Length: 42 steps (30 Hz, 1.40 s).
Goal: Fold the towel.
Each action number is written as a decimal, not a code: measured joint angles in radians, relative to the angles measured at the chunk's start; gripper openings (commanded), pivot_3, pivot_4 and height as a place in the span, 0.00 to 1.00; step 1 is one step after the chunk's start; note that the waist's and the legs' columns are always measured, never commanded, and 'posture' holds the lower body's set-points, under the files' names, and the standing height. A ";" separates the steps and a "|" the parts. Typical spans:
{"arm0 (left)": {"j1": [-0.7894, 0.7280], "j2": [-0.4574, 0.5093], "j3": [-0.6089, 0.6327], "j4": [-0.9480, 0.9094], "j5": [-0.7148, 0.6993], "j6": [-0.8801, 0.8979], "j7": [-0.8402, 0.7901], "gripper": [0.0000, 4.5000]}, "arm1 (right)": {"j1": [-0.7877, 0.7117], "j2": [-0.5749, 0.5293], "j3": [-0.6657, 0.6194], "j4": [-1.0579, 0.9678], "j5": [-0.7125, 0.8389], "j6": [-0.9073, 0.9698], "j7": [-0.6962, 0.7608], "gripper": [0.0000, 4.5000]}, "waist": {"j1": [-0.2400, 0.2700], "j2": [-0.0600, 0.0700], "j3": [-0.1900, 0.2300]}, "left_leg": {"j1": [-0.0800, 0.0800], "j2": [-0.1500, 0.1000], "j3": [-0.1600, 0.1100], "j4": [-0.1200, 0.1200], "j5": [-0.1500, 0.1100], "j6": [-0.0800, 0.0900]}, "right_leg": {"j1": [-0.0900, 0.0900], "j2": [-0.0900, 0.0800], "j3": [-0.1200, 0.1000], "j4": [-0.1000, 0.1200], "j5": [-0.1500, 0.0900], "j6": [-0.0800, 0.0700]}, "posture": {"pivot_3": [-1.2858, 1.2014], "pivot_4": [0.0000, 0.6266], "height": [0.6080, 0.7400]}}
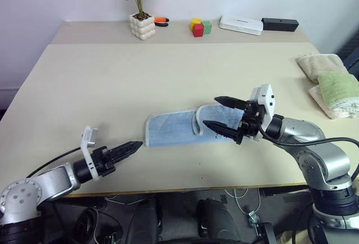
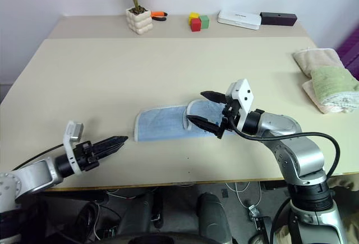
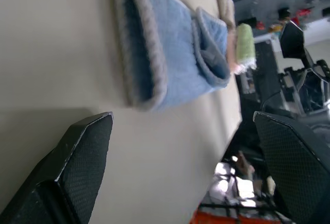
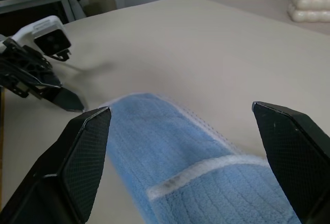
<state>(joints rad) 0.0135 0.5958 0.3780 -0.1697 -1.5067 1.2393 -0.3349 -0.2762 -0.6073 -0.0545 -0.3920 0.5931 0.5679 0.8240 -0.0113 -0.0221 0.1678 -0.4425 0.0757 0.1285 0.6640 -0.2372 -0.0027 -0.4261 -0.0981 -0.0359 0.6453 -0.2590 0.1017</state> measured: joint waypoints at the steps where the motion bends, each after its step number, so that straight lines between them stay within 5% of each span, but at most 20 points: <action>1: -0.022 0.000 -0.017 0.014 0.001 0.006 0.000 1.00 | 0.000 0.000 0.000 0.003 -0.003 -0.003 -0.004 0.99 | 0.002 0.000 0.000 | 0.000 0.000 0.000 0.000 0.000 0.000 | 0.000 0.000 0.000 0.000 0.000 0.000 | 0.52 0.24 0.96; 12: -0.175 -0.078 -0.090 0.153 0.013 0.031 0.038 1.00 | -0.001 0.003 0.007 0.003 -0.032 -0.015 -0.033 0.99 | 0.008 0.001 -0.001 | 0.000 -0.002 -0.001 0.000 0.000 0.000 | 0.001 0.000 0.000 0.000 0.000 0.000 | 0.52 0.24 0.96; 21: -0.226 -0.152 -0.095 0.198 0.034 0.028 0.097 0.02 | 0.004 0.003 0.007 0.002 -0.050 -0.026 -0.061 1.00 | 0.025 0.004 -0.003 | 0.001 -0.003 -0.002 0.001 0.000 0.000 | 0.002 -0.001 0.000 0.000 0.000 0.000 | 0.52 0.24 0.96; 29: -0.257 -0.133 -0.090 0.220 0.054 0.038 0.081 0.01 | 0.004 0.003 0.007 0.003 -0.072 -0.051 -0.068 1.00 | 0.022 0.007 -0.004 | 0.001 -0.003 -0.002 0.001 0.000 0.000 | 0.003 -0.001 0.000 0.000 0.000 0.000 | 0.52 0.24 0.96; 42: -0.304 0.092 -0.060 0.311 0.218 0.032 -0.093 0.01 | -0.001 0.003 0.007 0.038 -0.092 -0.073 -0.067 1.00 | 0.016 0.005 -0.004 | 0.000 -0.003 -0.001 -0.001 0.000 0.000 | 0.000 -0.001 0.000 -0.001 0.000 0.000 | 0.52 0.24 0.96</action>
<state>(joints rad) -0.2905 0.6875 0.3176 0.1409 -1.2884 1.2718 -0.4275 -0.2772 -0.6043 -0.0470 -0.3536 0.5007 0.4953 0.7565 0.0046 -0.0168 0.1643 -0.4425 0.0730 0.1272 0.6634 -0.2372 -0.0026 -0.4259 -0.0988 -0.0363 0.6447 -0.2590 0.1019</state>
